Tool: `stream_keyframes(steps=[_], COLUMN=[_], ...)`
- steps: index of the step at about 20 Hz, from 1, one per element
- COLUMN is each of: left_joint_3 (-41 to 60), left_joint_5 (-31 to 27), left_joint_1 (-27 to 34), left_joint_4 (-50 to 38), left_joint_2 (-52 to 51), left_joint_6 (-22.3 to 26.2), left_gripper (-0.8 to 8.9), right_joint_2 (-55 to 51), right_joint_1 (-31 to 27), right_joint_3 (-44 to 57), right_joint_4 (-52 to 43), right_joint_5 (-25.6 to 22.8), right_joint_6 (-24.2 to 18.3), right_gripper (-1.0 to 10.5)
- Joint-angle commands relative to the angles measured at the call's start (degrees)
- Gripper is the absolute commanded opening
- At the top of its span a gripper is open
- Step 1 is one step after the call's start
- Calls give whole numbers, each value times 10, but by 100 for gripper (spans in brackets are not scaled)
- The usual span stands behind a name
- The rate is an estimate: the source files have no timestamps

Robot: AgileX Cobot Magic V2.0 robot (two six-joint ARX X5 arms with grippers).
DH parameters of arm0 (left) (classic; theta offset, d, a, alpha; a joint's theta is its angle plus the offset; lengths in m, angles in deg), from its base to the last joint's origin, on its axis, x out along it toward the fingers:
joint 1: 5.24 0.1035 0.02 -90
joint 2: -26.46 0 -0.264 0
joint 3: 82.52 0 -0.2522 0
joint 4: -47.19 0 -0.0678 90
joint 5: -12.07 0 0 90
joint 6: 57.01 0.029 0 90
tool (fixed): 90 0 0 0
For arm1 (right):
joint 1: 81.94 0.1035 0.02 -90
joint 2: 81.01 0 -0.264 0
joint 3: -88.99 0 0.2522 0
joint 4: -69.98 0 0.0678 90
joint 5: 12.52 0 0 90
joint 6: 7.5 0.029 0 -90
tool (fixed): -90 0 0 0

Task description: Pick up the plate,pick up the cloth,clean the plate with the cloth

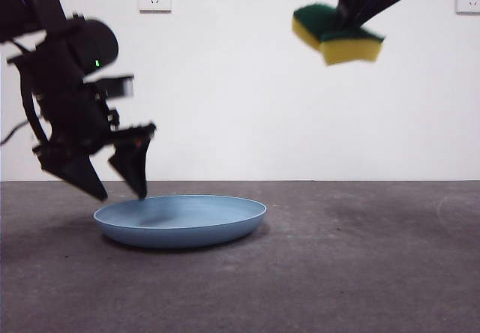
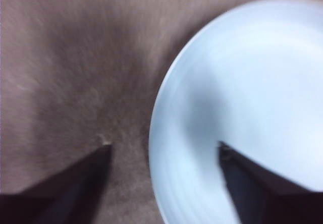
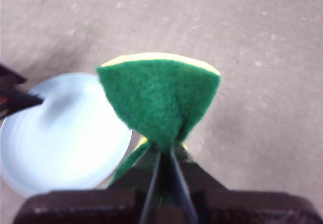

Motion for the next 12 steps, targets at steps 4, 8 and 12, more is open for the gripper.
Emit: stream_keyframes(steps=[4,8,12], left_joint_3=[3,3,3], left_joint_5=[4,38,47], left_joint_1=[-12,-16,-23], left_joint_4=[28,83,136], left_joint_2=[-151,-275,-370], left_joint_6=[-18,-31,-35], left_gripper=[468,468,468], right_joint_2=[140,239,296], right_joint_1=[-21,-40,-66], right_joint_3=[4,4,4], right_joint_4=[-18,-19,-18], right_joint_5=[1,3,77], right_joint_6=[34,31,32], right_gripper=[-17,-17,60])
